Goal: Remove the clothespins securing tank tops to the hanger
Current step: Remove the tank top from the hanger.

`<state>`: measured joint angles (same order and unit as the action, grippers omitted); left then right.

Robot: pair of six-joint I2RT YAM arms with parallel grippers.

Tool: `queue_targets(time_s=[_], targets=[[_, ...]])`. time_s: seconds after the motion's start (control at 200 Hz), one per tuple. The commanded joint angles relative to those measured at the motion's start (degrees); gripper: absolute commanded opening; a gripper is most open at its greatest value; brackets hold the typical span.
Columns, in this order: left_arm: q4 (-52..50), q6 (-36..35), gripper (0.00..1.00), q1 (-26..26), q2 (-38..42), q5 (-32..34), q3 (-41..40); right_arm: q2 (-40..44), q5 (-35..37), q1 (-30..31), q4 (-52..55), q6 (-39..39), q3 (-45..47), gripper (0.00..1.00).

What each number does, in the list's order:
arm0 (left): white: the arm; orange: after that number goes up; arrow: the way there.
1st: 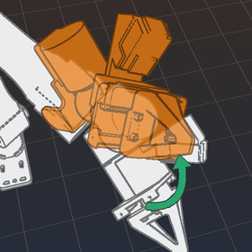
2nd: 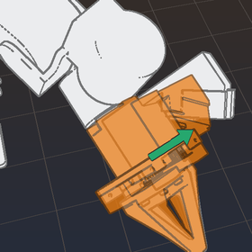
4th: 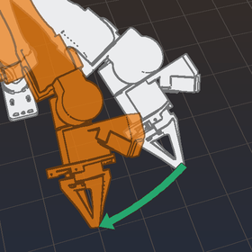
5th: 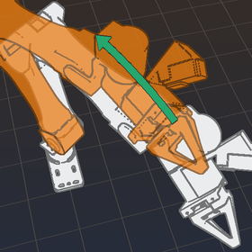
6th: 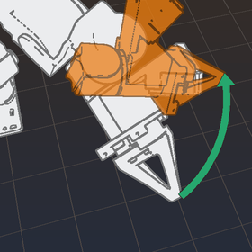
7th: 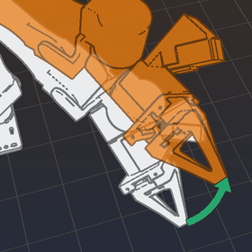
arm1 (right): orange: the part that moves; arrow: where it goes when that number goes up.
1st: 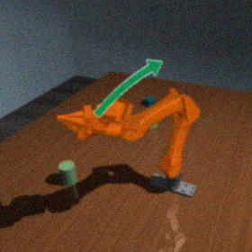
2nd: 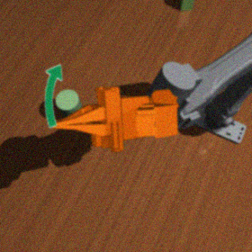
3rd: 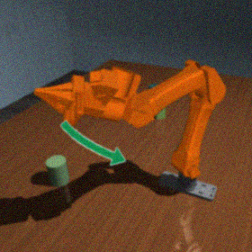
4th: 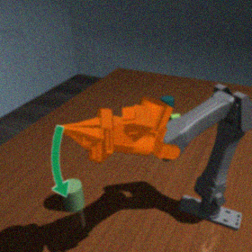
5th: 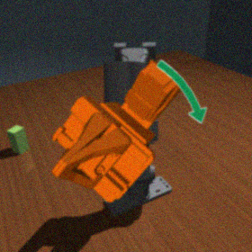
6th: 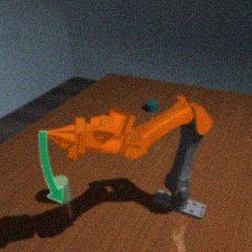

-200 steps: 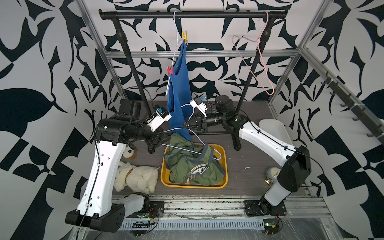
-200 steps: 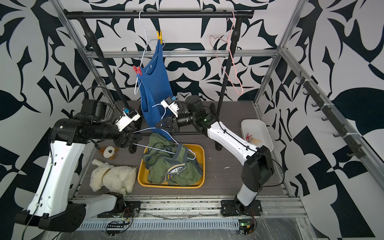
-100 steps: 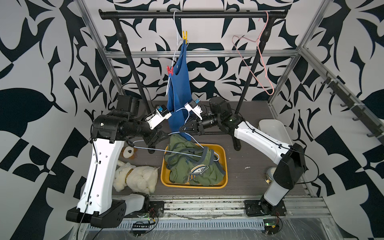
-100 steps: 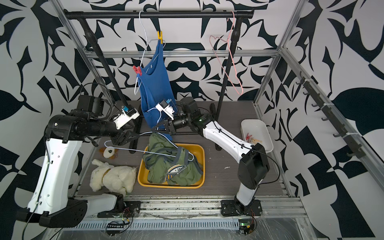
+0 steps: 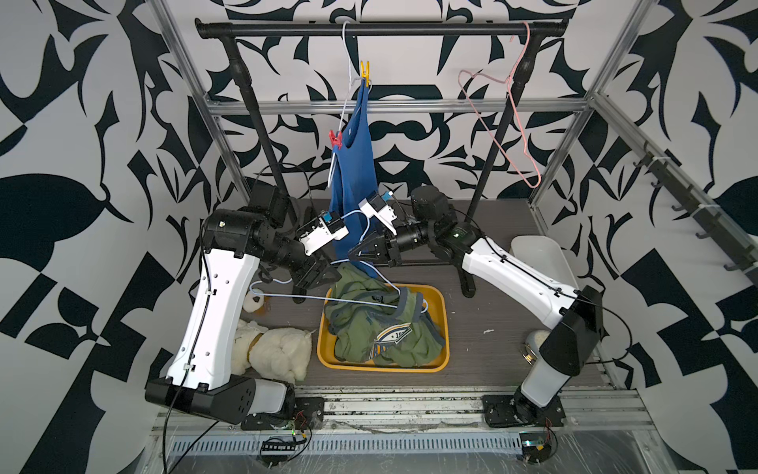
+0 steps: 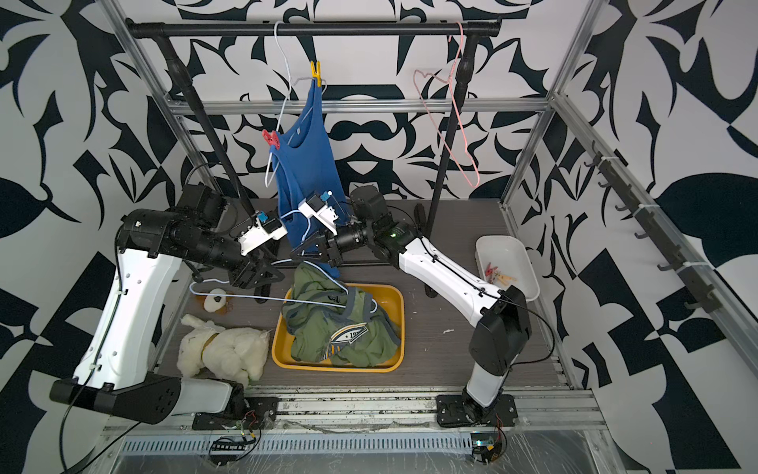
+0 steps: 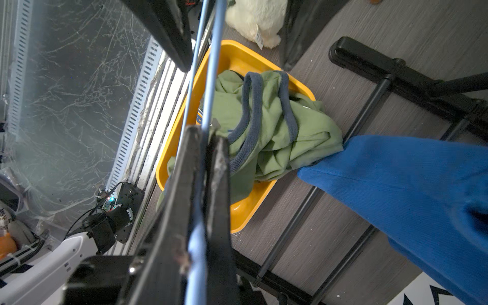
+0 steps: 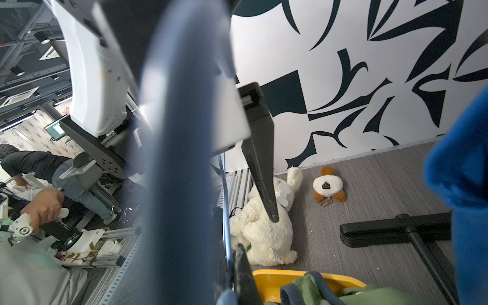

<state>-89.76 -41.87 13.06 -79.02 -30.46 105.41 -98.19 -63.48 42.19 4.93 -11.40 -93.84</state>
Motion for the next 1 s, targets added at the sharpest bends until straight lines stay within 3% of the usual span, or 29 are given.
queue_targets(time_s=[0.0, 0.215, 0.29, 0.375, 0.46, 0.53, 0.73, 0.995], targets=[[-2.33, -0.32, 0.48, 0.12, 0.25, -1.53, 1.27, 0.94, -1.32, 0.4, -0.81, 1.36, -2.74, 0.0], [-2.69, 0.38, 0.08, 0.21, 1.21, 0.43, 1.6, 0.35, -0.46, 0.34, -0.78, 1.52, -2.65, 0.0], [-2.69, 0.55, 0.0, 0.21, 1.7, 1.88, 1.67, 0.04, -0.22, 0.39, -0.73, 1.56, -2.65, 0.0], [-2.74, 0.82, 0.0, 0.3, 2.32, 3.9, 1.99, -0.32, 0.44, 0.34, -0.71, 1.64, -2.6, 0.01], [-3.13, 0.82, 0.0, 0.3, 2.86, 6.23, 2.41, -0.62, 1.43, 0.37, -0.66, 1.88, -2.58, 0.18], [-3.38, 0.67, 0.0, 0.38, 3.25, 8.39, 2.83, -0.53, 2.8, 0.4, 0.81, 2.89, -2.63, 0.26], [-5.26, -1.66, 0.0, 0.49, 4.38, 13.98, 4.56, 2.7, 11.2, -2.09, 2.04, 4.18, 2.92, 0.31], [-6.31, -3.21, 0.0, 1.17, 3.96, 18.68, 7.29, 6.22, 13.6, -5.8, 6.09, 4.09, 9.42, 0.32]])
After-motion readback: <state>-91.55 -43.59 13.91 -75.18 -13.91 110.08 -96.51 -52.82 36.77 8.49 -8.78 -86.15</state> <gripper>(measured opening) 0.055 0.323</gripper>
